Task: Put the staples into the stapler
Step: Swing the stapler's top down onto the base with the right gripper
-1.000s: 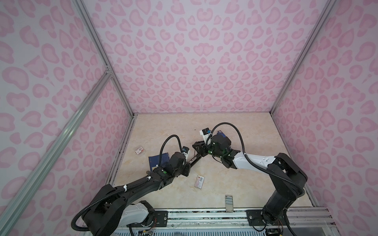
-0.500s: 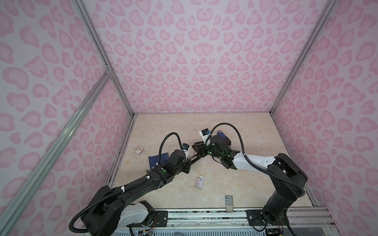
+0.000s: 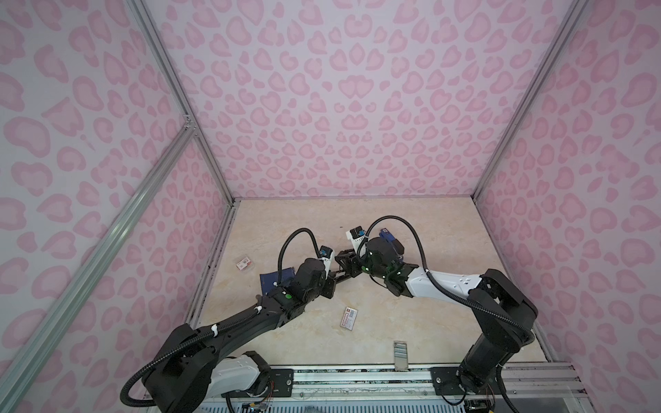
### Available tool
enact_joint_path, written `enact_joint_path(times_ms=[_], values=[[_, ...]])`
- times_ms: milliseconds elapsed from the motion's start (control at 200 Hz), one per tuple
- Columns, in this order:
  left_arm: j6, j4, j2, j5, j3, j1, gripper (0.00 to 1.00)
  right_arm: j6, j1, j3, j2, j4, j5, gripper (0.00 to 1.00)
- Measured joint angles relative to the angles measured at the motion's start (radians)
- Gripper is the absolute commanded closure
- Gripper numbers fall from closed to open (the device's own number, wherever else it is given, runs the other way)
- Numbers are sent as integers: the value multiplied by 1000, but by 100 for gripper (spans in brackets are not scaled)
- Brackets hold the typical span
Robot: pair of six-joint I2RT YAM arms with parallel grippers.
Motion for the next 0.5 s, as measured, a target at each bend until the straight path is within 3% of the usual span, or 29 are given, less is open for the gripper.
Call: enact_joint_path(times_ms=[335, 500], values=[[0, 14, 2, 5, -1, -1, 95, 18, 8, 3, -9, -34, -27, 47], [-10, 4, 6, -4, -9, 0, 95, 70, 23, 2, -24, -24, -136, 45]])
